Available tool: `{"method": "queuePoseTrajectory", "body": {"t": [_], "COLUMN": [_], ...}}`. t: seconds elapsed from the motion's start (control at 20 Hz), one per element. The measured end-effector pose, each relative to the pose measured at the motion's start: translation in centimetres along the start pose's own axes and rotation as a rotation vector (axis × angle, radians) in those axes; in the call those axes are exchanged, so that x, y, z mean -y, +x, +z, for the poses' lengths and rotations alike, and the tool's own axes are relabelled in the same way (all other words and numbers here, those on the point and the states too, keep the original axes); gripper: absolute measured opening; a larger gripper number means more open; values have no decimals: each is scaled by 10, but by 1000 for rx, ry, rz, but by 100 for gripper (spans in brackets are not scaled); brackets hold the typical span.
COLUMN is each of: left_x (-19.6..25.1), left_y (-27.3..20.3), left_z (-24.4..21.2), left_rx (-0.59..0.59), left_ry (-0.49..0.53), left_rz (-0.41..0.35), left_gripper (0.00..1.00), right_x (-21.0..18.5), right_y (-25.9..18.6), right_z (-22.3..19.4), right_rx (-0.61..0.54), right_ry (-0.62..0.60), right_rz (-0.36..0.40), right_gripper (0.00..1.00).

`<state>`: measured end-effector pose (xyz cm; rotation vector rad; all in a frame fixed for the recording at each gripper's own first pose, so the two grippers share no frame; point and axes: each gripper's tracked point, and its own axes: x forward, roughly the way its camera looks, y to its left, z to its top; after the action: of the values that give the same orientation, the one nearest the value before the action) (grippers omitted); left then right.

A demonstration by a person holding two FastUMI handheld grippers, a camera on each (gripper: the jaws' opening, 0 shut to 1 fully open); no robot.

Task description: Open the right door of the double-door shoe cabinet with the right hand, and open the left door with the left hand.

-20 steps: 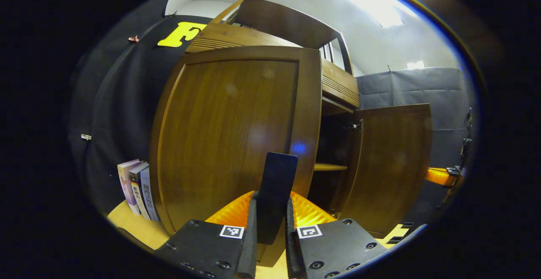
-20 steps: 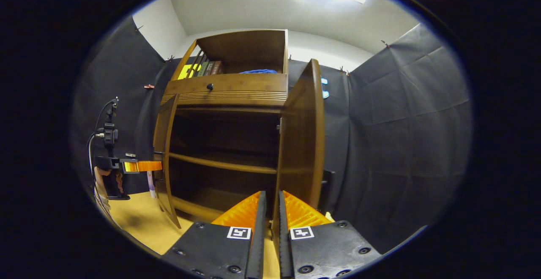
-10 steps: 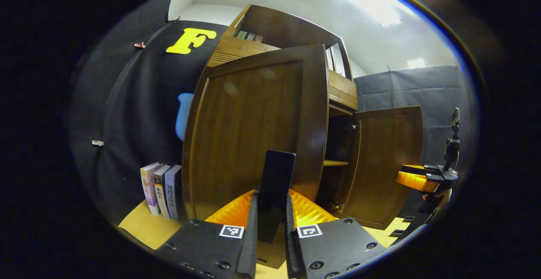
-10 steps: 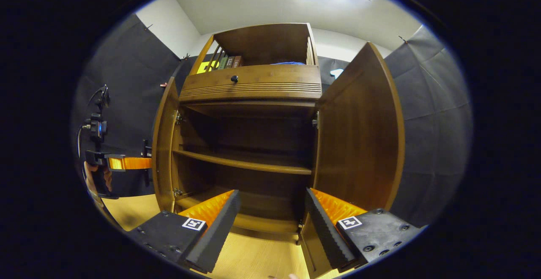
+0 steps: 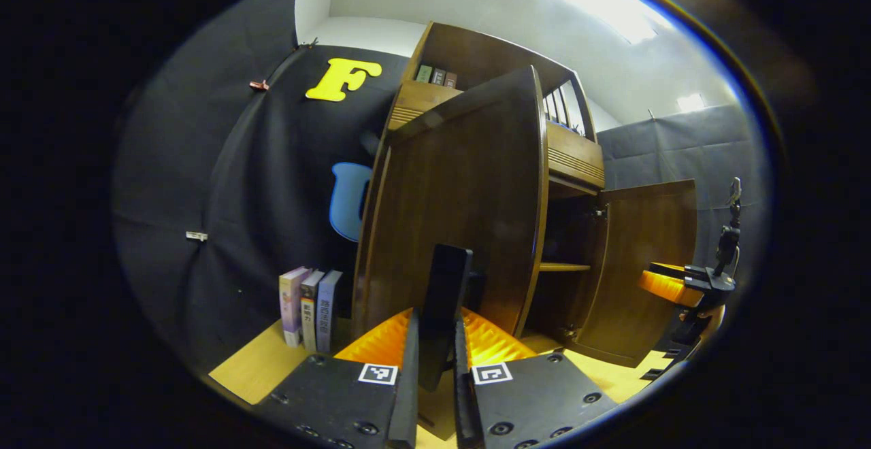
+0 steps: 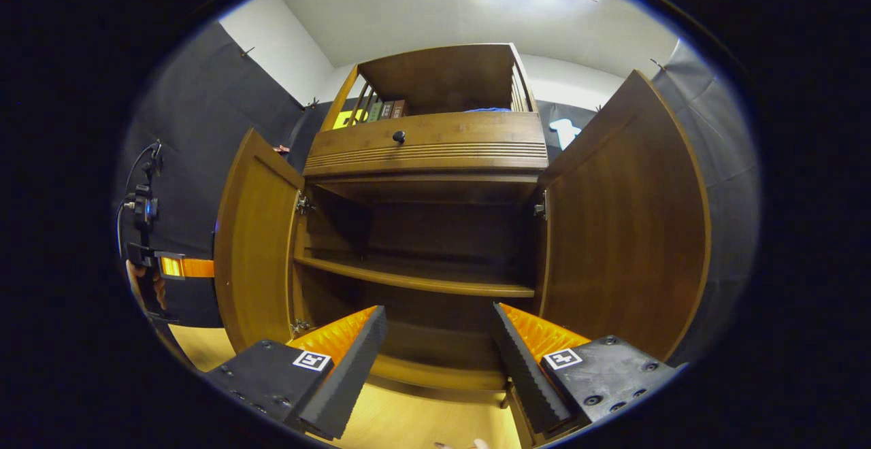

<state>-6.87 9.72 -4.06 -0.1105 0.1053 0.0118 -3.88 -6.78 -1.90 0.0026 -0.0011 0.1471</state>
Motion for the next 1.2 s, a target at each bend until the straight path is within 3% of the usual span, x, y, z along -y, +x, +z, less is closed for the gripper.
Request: {"method": "queuePoseTrajectory", "body": {"t": [0.6, 0.65, 0.75, 0.85, 0.9, 0.95, 1.1, 1.2], "left_x": [-60, -64, -66, -59, -54, -45, -21, 3], "left_y": [-26, -30, -38, -50, -55, -64, -85, -89], "left_z": [12, 12, 13, 16, 18, 19, 25, 31], "left_rx": [15, 16, 17, 18, 19, 18, 21, 35], "left_ry": [45, 44, 19, 16, 20, 22, 27, 19], "left_rz": [245, 262, 274, 269, 256, 236, 168, 83], "left_gripper": [11, 2, 7, 8, 2, 7, 7, 7], "right_x": [-1, 0, 0, 0, 0, 1, 0, 1], "right_y": [11, 12, 15, 19, 20, 22, 27, 33], "right_z": [-12, -13, -16, -21, -23, -25, -29, -29], "right_rx": [-20, -21, -28, -39, -45, -50, -51, -51], "right_ry": [14, 16, 19, 16, 14, 14, 29, 55], "right_rz": [14, 13, 16, 22, 22, 22, 26, 18], "right_gripper": [98, 98, 99, 96, 98, 98, 96, 98]}}
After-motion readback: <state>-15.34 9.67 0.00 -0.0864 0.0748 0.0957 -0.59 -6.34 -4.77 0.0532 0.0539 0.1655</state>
